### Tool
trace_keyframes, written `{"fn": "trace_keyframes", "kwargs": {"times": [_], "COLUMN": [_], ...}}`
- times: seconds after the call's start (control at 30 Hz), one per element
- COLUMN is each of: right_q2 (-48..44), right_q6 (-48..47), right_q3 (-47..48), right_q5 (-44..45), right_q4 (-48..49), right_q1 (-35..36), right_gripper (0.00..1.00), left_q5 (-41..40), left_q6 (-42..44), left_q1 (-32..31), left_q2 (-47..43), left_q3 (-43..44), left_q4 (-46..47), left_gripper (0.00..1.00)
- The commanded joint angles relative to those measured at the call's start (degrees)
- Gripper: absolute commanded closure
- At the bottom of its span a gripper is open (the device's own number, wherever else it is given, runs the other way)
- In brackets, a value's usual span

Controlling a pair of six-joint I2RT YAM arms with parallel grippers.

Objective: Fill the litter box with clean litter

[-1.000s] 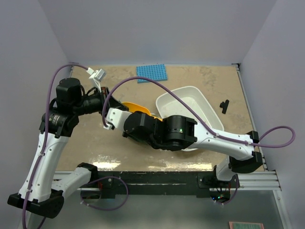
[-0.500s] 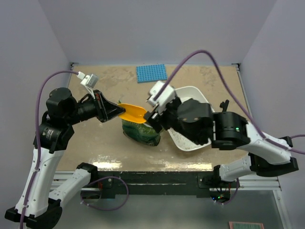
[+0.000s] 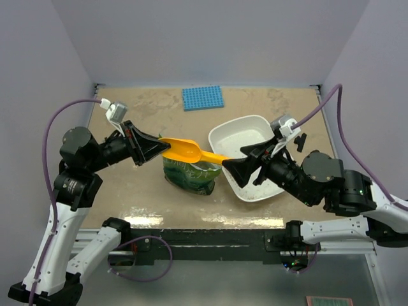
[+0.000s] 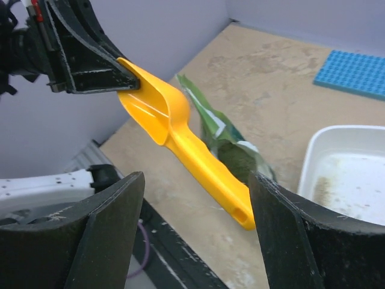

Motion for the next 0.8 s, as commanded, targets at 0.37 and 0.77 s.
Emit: {"fn": "trace_keyframes", "kwargs": {"times": [0.37,0.77], "right_q2": [-13.41,-12.81], "right_q6": [11.62,9.33], "right_q3": [-18.44,-17.65], "right_q5": [-5.64,-12.31], "right_q4": [25.48,24.42], "right_q1": [-0.13,-0.04], "right_gripper": [0.26,0.27], "left_q5": [9.42,10.3], "left_q6": [-14.89,-20.69], "left_q1": [-0.16,-0.16], "left_q2": [-2.55,-2.64], "left_q3": [-6.57,-9.38], "left_q4": [27.64,35.64], "left_gripper": [1.0,1.0]}}
